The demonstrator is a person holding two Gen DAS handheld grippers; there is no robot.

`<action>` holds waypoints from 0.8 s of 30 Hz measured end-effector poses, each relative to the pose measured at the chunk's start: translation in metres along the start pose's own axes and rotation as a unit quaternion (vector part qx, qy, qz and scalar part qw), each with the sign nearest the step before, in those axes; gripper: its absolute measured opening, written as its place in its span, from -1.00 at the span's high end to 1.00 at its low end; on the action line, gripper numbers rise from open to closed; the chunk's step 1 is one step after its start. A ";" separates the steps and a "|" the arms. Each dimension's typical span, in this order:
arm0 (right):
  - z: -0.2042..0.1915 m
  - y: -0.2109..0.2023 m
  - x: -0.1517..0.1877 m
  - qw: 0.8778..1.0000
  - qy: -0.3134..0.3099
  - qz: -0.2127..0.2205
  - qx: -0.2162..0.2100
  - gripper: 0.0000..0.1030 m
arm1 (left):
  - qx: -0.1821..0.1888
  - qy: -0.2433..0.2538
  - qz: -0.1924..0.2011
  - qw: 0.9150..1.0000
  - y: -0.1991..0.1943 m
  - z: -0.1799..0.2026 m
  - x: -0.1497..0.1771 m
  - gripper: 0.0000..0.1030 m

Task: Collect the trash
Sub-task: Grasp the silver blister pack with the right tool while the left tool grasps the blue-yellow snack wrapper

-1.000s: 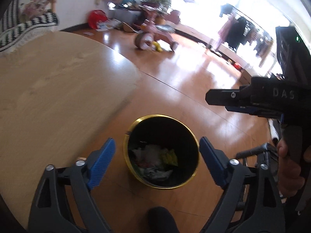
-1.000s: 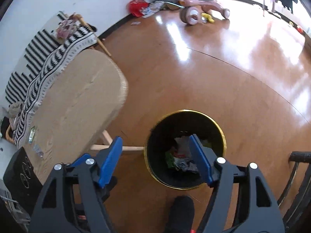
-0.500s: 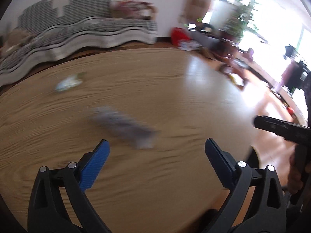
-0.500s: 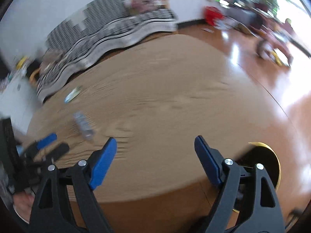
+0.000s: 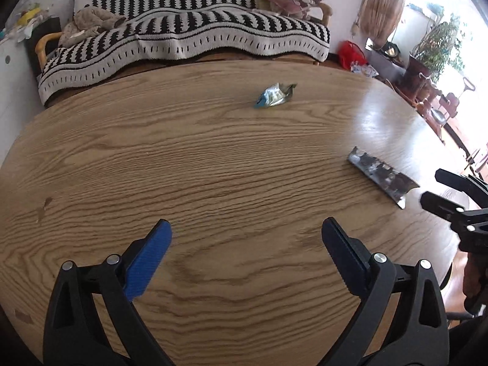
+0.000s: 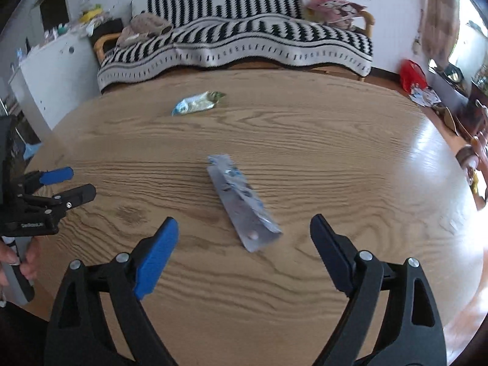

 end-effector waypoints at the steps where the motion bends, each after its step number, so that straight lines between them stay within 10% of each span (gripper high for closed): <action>1: -0.002 0.008 -0.001 1.000 -0.006 -0.006 0.005 -0.66 | 0.003 0.001 -0.004 1.000 0.003 -0.003 0.001 -0.86; 24: 0.002 0.065 0.001 0.998 -0.034 -0.051 0.009 -0.67 | -0.011 0.089 -0.018 0.996 0.138 0.043 -0.132 -0.88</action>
Point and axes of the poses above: each gripper's, at about its wrist camera, not at the fingertips, and y roughly the way its jaws point, z to its right, x to its underside, the point moved 10 cm from there along y, roughly the way its jaws point, and after that the axes turned 3 degrees about -z, right-handed, at the moved point
